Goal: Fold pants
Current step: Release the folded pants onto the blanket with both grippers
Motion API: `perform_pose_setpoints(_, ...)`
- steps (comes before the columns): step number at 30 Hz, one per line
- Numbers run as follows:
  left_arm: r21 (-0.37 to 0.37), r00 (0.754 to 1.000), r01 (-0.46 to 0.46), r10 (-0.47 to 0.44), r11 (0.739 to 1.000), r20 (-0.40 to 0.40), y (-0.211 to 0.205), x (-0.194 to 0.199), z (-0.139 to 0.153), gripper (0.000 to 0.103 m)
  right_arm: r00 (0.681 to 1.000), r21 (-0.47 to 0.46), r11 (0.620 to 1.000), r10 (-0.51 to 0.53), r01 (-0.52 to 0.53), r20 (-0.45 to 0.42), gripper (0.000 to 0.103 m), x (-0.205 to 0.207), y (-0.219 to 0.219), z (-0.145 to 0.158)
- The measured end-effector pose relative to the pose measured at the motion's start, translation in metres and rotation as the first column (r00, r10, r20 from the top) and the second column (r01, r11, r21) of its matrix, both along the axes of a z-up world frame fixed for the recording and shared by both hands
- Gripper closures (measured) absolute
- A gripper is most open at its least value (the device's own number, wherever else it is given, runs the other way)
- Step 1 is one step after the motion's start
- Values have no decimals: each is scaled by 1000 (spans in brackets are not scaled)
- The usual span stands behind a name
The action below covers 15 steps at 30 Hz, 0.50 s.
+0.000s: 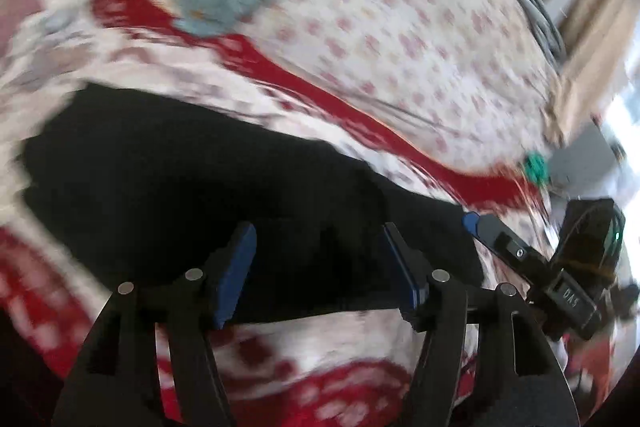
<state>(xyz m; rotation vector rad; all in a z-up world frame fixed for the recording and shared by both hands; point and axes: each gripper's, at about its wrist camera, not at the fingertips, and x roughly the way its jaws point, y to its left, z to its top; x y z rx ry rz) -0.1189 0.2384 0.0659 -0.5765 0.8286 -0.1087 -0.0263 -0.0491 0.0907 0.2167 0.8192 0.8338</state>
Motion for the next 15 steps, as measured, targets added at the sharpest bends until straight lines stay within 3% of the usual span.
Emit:
perform_pose_setpoints(6, 29, 978, -209, 209, 977, 6, 55, -44, -1, 40, 987, -39, 990, 140, -137, 84, 51, 1, 61, 4)
perform_pose_setpoints(11, -13, 961, -275, 274, 961, -32, 78, -55, -16, 40, 977, -18, 979, 202, -201, 74, 51, -1, 93, 4)
perform_pose_setpoints(15, -29, 958, -287, 286, 957, -25, 80, -56, -21, 40, 982, 3, 983, 184, -184, 38, 51, -4, 99, -9)
